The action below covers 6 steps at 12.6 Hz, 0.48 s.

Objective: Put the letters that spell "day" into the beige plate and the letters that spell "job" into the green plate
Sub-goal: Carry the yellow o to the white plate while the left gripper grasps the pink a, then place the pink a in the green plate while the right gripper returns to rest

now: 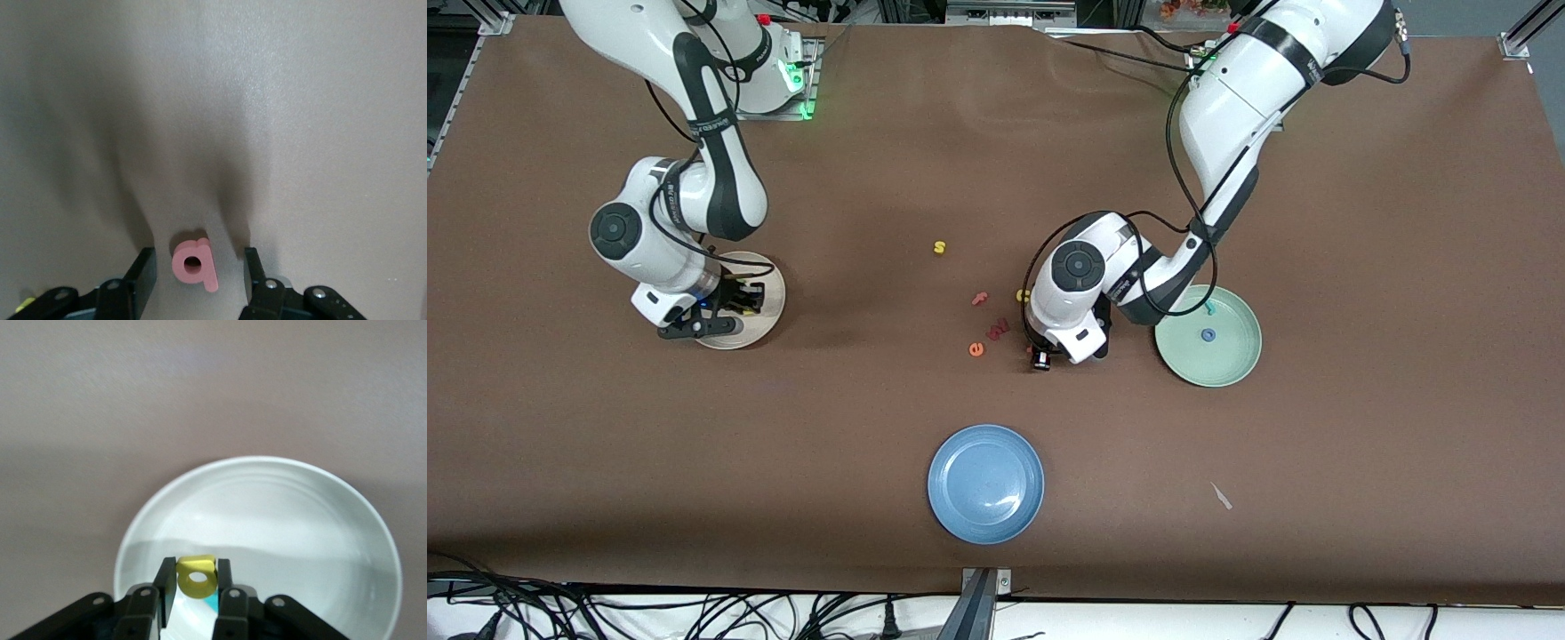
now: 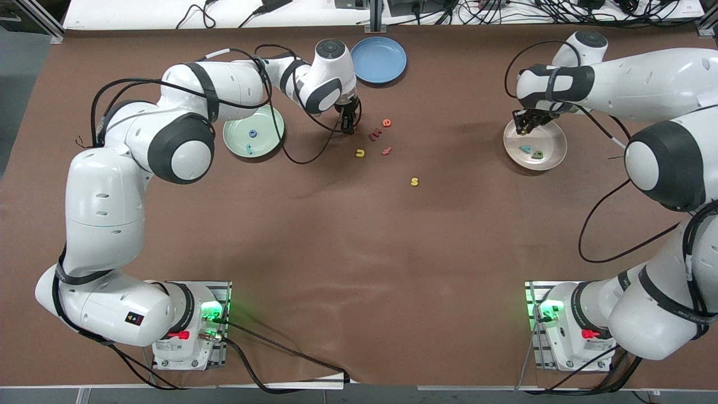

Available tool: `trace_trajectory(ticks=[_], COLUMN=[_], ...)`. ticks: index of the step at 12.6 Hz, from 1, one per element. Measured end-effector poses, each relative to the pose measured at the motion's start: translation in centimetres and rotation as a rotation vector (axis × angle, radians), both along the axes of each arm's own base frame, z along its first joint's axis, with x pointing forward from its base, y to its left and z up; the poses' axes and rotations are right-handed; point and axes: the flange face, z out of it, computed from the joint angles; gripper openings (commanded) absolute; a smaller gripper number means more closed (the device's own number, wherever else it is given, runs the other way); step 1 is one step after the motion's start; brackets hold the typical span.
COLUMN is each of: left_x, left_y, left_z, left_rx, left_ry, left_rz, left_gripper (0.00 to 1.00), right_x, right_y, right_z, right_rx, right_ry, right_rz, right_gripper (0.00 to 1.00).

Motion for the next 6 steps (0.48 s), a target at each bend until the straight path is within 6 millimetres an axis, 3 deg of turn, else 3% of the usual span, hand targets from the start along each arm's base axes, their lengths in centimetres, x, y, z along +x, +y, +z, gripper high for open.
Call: trace_trajectory(ticks=[2,5,6], left_x=[-0.1,-0.3,-0.3], left_y=[0.0,-0.3,-0.4], left_z=[-0.2,-0.2,-0.2], left_rx=[-0.001,-0.001,-0.002], left_ry=[0.001,0.002,0.001], left_rz=[0.001,-0.004,-0.006], left_gripper=[0.56,0.08,0.0], right_x=[0.0,0.9,1.5], right_y=[-0.7,0.3,1.1], right_z=[0.5,1.6,2.4], right_rx=[0.003,0.016,0.027], right_ry=[-0.006,-0.006,0.013], right_rz=[-0.016,-0.05,-0.059], right_gripper=[1.0,1.0,1.0])
